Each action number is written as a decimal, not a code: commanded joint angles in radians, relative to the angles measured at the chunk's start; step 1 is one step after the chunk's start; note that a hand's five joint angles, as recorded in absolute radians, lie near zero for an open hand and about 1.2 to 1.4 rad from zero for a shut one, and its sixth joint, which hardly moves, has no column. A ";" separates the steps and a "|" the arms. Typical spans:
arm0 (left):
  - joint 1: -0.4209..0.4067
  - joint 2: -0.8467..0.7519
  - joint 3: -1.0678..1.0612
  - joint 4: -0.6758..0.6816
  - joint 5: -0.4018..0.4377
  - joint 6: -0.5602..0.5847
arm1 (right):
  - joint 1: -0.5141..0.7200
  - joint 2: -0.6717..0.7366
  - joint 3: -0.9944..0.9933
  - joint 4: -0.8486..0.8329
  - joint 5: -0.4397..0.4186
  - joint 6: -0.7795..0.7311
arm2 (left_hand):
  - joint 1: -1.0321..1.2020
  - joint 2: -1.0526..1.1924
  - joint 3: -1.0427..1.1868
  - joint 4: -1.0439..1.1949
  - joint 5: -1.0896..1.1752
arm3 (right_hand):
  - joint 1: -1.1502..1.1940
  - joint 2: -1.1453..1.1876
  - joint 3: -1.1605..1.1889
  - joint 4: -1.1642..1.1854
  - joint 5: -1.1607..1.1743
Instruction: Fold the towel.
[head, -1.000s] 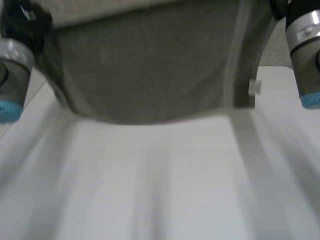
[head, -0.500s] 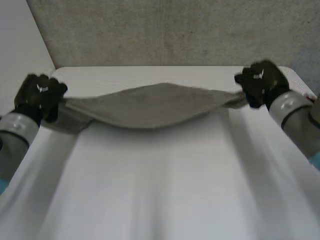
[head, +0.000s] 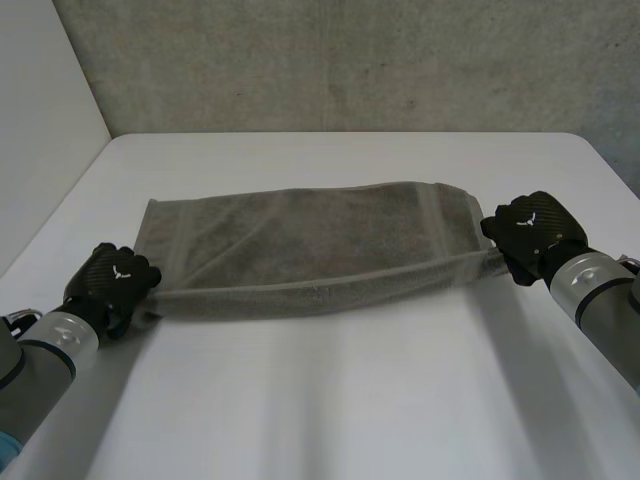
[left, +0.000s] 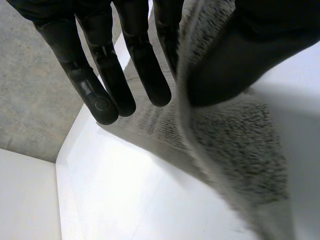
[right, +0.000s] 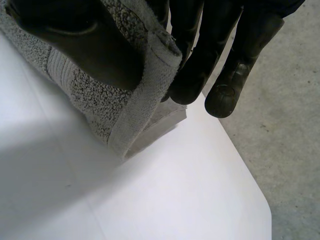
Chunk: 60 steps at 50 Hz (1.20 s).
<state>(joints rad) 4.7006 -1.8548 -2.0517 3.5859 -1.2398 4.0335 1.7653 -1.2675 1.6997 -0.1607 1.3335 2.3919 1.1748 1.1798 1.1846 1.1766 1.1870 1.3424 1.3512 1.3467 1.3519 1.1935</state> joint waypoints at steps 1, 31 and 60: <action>0.000 0.011 -0.028 -0.003 -0.004 0.001 | -0.003 0.010 -0.003 0.001 0.007 0.001 | -0.134 -0.139 -0.144 -0.135 -0.320 | 0.054 0.045 0.050 0.044 0.028; 0.069 0.582 -0.061 -0.194 0.104 -0.103 | -0.122 -0.282 -0.187 0.507 -0.161 -0.027 | 0.221 0.216 0.212 0.220 0.035 | 0.054 0.045 0.050 0.044 0.028; -0.079 -0.363 0.631 -0.190 -0.036 -0.102 | 0.036 0.463 -0.672 0.278 0.064 0.009 | 0.221 0.216 0.212 0.220 0.035 | 0.054 0.045 0.050 0.044 0.028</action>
<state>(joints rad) 4.6569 -2.0832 -1.5993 3.3954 -1.2130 3.9376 1.7611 -0.9125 1.1351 0.2906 1.3101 2.3930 1.4640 1.5251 1.5500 1.5270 1.5268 1.3448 1.3513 1.3467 1.3520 1.1936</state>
